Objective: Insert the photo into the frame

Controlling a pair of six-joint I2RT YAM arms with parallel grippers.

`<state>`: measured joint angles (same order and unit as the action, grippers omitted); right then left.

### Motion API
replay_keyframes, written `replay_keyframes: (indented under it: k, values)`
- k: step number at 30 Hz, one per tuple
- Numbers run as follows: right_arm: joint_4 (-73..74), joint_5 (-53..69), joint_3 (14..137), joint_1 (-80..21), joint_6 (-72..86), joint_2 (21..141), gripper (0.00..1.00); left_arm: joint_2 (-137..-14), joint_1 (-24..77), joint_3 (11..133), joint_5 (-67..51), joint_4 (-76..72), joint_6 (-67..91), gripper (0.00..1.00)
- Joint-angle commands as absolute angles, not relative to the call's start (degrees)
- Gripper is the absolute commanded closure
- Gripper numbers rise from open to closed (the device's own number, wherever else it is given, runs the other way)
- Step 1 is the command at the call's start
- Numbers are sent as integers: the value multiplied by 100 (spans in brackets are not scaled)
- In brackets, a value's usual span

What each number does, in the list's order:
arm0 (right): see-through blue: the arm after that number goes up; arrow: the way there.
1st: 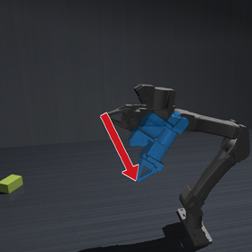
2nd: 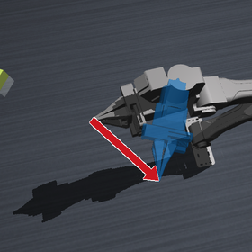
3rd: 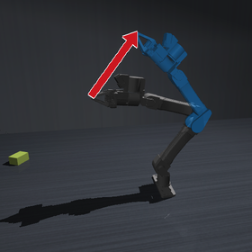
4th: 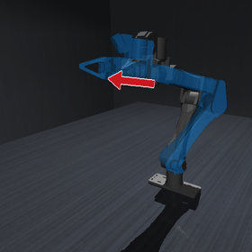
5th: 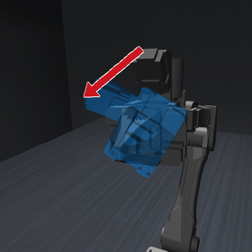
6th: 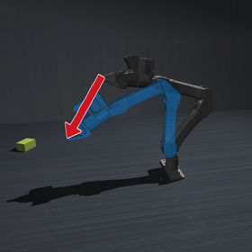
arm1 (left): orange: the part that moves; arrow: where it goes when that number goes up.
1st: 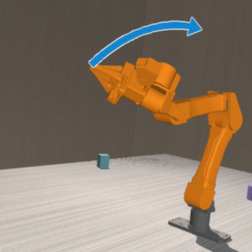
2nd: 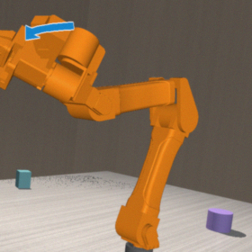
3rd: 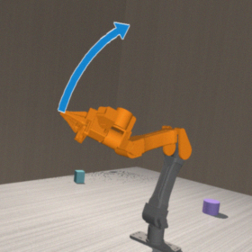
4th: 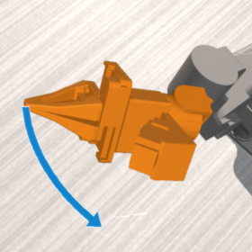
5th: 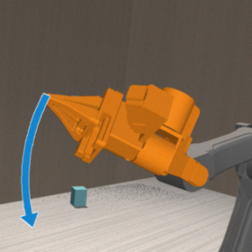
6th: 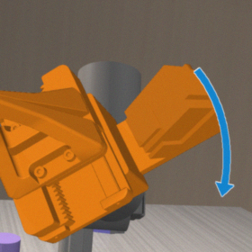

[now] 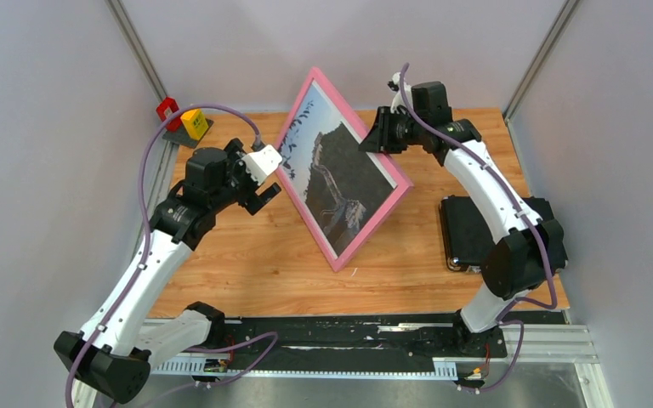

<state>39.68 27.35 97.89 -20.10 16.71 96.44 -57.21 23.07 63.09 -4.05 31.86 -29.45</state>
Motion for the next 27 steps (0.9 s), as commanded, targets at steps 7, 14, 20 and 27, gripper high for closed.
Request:
replay_keyframes:
  k: [7,14,20,27]
  values:
    - [1197,2841,7808,-1582,2577,8467,100,-5800,2202,6093,-610,2789,-2551,0]
    - [307,2683,6667,-1286,2917,7976,100,-6034,2064,5902,-658,2576,-2127,0]
    - [51,2438,5983,-1109,2970,7743,100,-6949,1275,6156,-1517,2670,-1044,0]
    - [-617,1618,5092,-1101,2960,7665,100,-8626,687,6698,-2524,2820,36,0]
